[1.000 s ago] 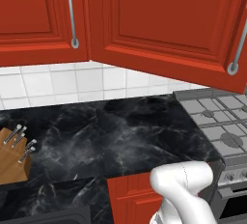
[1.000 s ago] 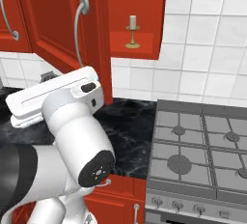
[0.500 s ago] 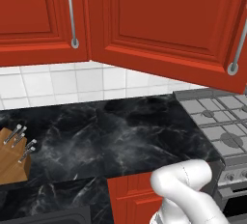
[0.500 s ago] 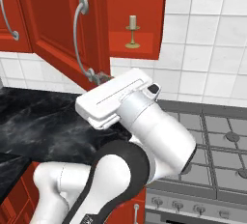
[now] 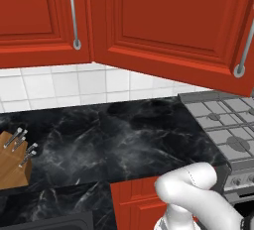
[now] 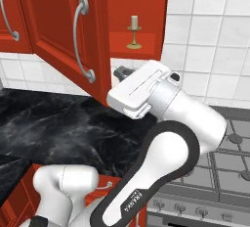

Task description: Get the candle and the wine from the cabinet and move them to the dining counter.

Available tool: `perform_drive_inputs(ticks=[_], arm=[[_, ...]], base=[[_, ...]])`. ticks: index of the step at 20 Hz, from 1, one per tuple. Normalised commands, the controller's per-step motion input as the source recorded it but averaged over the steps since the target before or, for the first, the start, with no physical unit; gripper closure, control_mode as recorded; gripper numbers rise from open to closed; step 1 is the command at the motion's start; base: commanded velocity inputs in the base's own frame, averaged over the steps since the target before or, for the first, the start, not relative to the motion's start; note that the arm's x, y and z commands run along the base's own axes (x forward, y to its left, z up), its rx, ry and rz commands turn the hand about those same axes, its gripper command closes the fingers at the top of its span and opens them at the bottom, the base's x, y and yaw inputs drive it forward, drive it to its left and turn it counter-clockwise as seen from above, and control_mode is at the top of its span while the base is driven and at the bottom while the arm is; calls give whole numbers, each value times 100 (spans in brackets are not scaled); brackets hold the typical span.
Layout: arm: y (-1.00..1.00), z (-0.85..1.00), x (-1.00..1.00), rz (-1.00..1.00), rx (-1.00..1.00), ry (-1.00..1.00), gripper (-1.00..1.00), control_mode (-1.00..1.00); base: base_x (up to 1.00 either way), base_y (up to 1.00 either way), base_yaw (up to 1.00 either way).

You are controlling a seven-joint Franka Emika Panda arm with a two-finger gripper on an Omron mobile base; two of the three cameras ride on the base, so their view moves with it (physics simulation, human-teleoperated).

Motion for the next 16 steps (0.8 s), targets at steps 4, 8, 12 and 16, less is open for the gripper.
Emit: perform_drive_inputs(ticks=[4,8,12,16], arm=[[0,4,55,0,0,1,100,-100],[-8,0,66,2,0,0,100,-100],[-27,0,46,14,0,0,100,-100],[-23,0,35,16,0,0,100,-100]], base=[[0,0,0],[0,0,0],[0,0,0],[0,0,0]])
